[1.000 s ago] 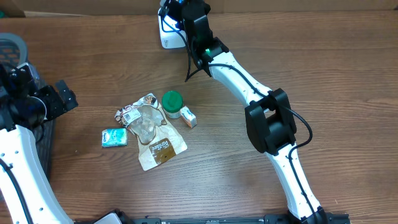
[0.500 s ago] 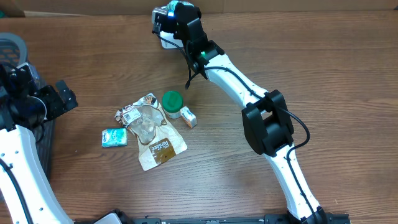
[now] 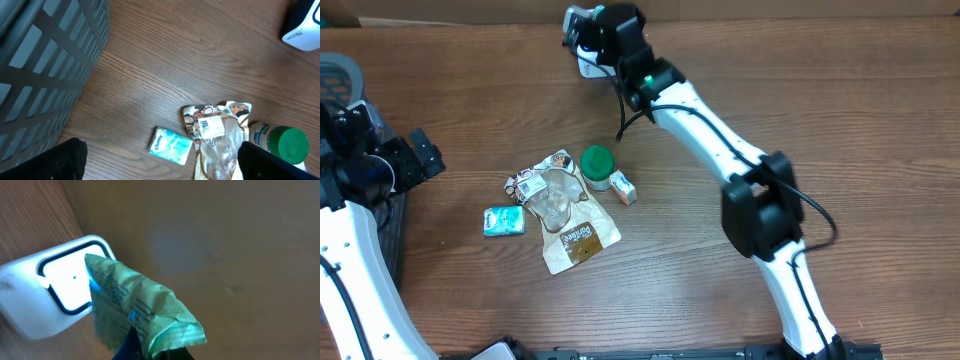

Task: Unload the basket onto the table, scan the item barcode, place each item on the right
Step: 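Lift the green packet and carry it to the barcode scanner, then carry the green packet right and drop it on the table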

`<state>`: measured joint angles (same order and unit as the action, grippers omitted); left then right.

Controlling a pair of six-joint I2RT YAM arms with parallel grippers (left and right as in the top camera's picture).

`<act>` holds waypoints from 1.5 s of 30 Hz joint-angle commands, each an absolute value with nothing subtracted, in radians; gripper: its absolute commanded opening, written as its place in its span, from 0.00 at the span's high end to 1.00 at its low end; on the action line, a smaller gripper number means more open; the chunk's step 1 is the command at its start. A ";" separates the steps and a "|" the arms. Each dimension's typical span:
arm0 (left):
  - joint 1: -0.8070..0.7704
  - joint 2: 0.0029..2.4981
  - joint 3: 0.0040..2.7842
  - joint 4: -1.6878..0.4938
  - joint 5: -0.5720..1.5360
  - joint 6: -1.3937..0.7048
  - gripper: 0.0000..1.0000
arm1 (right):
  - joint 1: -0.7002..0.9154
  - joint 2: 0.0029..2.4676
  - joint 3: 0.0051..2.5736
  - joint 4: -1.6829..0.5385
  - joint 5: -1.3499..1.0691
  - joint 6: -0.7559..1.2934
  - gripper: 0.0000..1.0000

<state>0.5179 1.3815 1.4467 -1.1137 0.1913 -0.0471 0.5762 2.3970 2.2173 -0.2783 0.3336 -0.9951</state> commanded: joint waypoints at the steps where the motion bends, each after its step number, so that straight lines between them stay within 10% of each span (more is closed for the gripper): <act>1: 0.523 1.380 1.460 -1.114 0.203 -0.022 0.00 | 0.571 2.079 2.245 -0.432 0.274 -0.613 0.96; 7: 0.523 1.380 1.460 -1.114 0.203 -0.022 0.00 | 0.414 1.787 2.245 -1.024 -0.015 0.030 0.96; 14: 0.523 1.380 1.460 -1.114 0.203 -0.022 0.00 | 0.080 1.780 2.218 -1.419 -0.280 0.131 0.96; 37: 0.523 1.380 1.460 -1.114 0.203 -0.022 0.00 | -0.271 1.811 1.249 -0.787 -0.316 0.367 0.92; 42: 0.523 1.380 1.460 -1.114 0.203 -0.022 0.00 | -0.270 1.811 1.251 -0.804 -0.316 0.317 0.49; 45: 0.523 1.380 1.460 -1.114 0.203 -0.022 0.01 | -0.270 1.811 1.275 -0.865 -0.316 0.305 0.40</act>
<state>0.5179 1.3815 1.4467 -1.1141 0.1917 -0.0444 -0.2733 1.8263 1.2491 -0.8425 -0.3096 0.3279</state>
